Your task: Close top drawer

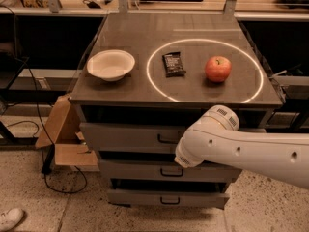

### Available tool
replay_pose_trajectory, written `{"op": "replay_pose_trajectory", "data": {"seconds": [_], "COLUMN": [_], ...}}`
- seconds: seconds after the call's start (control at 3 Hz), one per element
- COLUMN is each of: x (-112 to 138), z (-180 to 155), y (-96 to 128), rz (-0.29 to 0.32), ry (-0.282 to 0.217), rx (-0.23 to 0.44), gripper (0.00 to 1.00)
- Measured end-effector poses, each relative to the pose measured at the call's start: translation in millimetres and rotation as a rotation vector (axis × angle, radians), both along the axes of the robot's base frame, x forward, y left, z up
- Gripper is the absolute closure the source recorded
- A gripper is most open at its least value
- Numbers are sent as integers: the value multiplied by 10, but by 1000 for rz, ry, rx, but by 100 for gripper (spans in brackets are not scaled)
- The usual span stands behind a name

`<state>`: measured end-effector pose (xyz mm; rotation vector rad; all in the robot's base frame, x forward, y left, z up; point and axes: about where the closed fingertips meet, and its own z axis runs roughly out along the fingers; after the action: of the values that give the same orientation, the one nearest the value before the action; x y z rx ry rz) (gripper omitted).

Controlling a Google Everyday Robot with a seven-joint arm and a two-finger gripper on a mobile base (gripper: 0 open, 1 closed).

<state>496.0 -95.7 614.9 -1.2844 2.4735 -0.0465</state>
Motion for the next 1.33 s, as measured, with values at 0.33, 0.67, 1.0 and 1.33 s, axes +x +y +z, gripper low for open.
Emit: {"op": "replay_pose_trajectory", "data": {"seconds": [0.33, 0.67, 1.0, 1.33], "x": [0, 0, 0, 0], "z": [0, 0, 0, 1], "y": [0, 0, 0, 0], "rz": [0, 0, 0, 0], "ry": [0, 0, 0, 0], "rx": [0, 0, 0, 0], "gripper": [74, 51, 28, 4]}}
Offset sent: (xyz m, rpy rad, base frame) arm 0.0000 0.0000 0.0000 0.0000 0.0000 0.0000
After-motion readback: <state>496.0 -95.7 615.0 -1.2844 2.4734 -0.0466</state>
